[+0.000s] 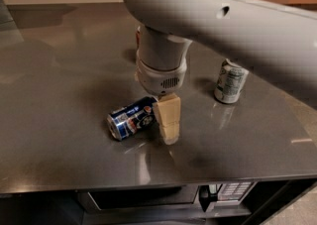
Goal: Pick pepsi can
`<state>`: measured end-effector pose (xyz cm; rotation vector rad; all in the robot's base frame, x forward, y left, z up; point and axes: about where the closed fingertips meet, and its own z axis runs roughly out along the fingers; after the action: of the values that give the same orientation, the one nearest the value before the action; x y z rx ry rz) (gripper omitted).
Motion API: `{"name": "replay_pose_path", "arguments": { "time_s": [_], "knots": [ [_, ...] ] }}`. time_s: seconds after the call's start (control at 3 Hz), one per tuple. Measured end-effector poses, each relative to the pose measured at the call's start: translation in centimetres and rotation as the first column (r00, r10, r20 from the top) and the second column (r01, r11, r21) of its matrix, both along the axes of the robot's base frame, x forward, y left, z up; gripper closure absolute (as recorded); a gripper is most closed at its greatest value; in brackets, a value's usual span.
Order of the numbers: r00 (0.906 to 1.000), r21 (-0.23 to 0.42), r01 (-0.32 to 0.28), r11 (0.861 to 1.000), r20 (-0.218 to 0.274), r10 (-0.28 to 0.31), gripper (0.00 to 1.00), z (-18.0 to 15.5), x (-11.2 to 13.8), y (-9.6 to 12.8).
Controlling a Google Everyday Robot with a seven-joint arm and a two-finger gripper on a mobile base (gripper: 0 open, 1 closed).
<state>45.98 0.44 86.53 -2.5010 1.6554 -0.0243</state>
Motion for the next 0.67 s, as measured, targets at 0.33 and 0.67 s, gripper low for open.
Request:
{"name": "replay_pose_path", "arguments": {
  "time_s": [0.33,0.67],
  "knots": [
    [1.0,-0.032,-0.008,0.999,-0.001,0.008,0.0,-1.3,0.4,0.8],
    [0.9998,-0.066,-0.008,0.998,-0.017,0.007,0.18,-2.6,0.8,1.2]
  ]
}}
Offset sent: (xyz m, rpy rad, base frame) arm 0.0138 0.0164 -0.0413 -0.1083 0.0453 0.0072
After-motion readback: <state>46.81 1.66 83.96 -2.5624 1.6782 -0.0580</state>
